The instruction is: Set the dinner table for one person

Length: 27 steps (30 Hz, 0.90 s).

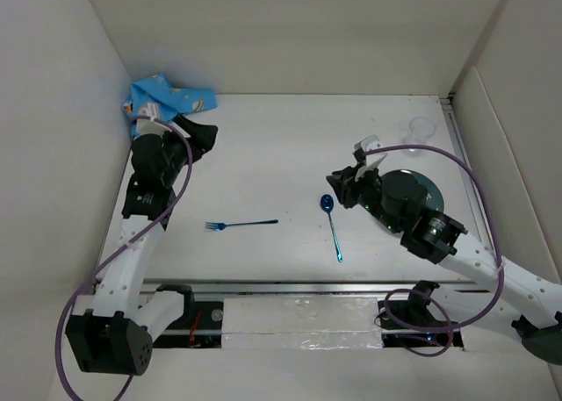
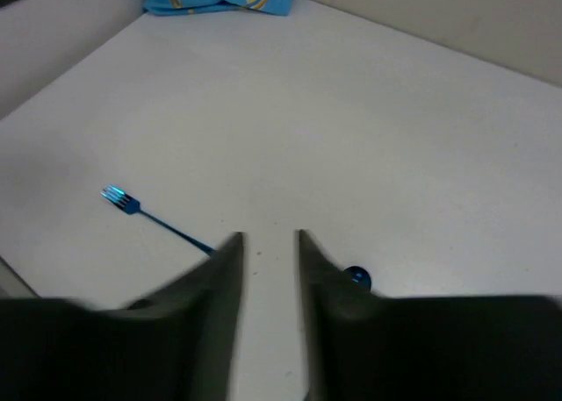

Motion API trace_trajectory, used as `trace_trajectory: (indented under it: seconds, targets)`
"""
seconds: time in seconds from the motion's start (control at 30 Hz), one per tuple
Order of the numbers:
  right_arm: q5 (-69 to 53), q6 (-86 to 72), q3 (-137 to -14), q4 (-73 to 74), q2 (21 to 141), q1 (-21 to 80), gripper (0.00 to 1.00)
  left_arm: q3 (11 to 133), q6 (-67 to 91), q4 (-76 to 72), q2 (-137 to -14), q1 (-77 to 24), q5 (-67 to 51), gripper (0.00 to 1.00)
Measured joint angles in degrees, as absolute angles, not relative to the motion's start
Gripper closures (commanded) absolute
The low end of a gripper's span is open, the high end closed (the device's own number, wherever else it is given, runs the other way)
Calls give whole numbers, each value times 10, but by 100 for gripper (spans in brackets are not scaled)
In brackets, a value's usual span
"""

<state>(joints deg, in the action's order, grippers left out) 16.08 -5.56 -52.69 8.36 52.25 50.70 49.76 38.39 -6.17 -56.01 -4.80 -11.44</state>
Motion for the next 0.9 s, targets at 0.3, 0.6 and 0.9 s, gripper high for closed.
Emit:
trace_trajectory:
  seconds: [0.3, 0.6, 0.9]
  targets:
    - [134, -43, -512, 43, 542, 507, 100, 715, 362, -50, -788, -30, -8, 100]
    - [117, -49, -493, -17, 586, 507, 100, 1136, 267, 32, -1222, -21, 139, 53]
    - [94, -58, -493, -57, 692, 507, 49, 1340, 234, 58, -1461, 4, 169, 40]
